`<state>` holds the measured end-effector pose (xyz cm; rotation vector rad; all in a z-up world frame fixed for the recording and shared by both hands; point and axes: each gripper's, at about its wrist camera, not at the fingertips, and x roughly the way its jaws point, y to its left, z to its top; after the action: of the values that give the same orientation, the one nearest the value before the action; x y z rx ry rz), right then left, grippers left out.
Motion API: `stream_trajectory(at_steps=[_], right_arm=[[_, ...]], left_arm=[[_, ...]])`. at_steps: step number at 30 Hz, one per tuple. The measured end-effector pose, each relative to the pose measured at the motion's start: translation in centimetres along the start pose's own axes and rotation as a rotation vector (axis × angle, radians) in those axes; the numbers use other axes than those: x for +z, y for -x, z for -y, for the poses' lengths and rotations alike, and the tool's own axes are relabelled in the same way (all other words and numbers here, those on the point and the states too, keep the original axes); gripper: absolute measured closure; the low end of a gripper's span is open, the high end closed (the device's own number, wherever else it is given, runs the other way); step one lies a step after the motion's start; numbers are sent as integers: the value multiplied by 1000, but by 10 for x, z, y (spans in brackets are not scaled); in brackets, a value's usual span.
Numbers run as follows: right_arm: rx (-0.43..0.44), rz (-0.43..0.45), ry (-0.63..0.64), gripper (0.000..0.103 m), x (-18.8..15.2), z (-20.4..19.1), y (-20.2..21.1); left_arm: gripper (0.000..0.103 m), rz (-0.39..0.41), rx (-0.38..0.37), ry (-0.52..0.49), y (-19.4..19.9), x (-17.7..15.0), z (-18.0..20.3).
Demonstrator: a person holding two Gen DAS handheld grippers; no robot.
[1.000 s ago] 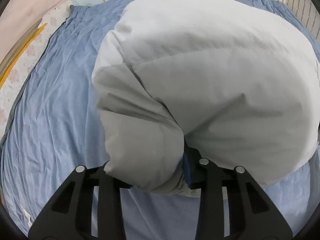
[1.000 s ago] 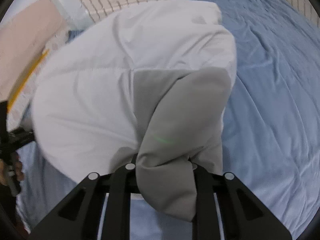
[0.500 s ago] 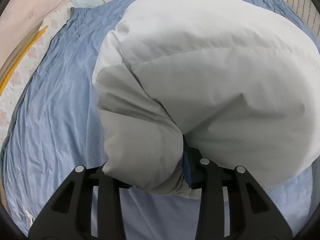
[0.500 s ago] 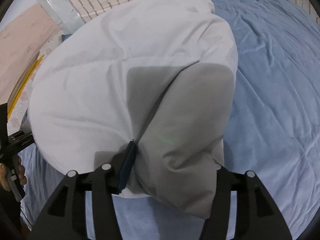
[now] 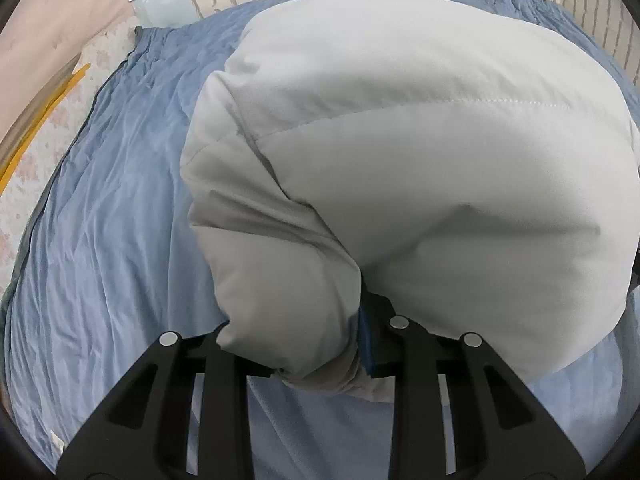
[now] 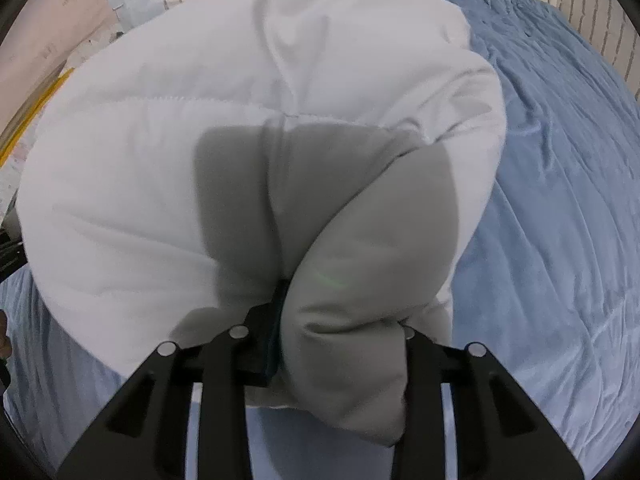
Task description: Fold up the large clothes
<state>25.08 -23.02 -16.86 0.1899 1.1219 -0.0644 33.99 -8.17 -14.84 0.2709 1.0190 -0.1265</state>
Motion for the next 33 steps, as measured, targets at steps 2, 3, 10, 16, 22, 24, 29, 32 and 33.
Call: stream_trajectory(at_steps=[2,3,10,16,22,24,29,32,33], right_arm=[[-4,-5,8,79,9,-2,0],[-4,-5,15,82,14,-2,2],[-106,301,243,90,57,12,118],[-233,498,362,90,19,63,219],[-221,346,246,88,-81,182,226],[-148,218,150,87,-111,229,197],[-2,138,-34,76,-139,263,168],[-45,113,6,67,-137,255,171],[-53,103,20,65,-135,252,173]], left_arm=[[77,-6,-4,23,12,9,-8],[79,-7,-1,31,11,8,-7],[84,48,-44,153,65,12,20],[84,72,-162,142,118,-34,109],[84,69,-296,109,166,-120,184],[82,60,-281,31,165,-144,208],[79,69,-183,-66,167,-172,232],[75,70,-185,-44,176,-169,222],[72,70,-176,-40,170,-171,219]])
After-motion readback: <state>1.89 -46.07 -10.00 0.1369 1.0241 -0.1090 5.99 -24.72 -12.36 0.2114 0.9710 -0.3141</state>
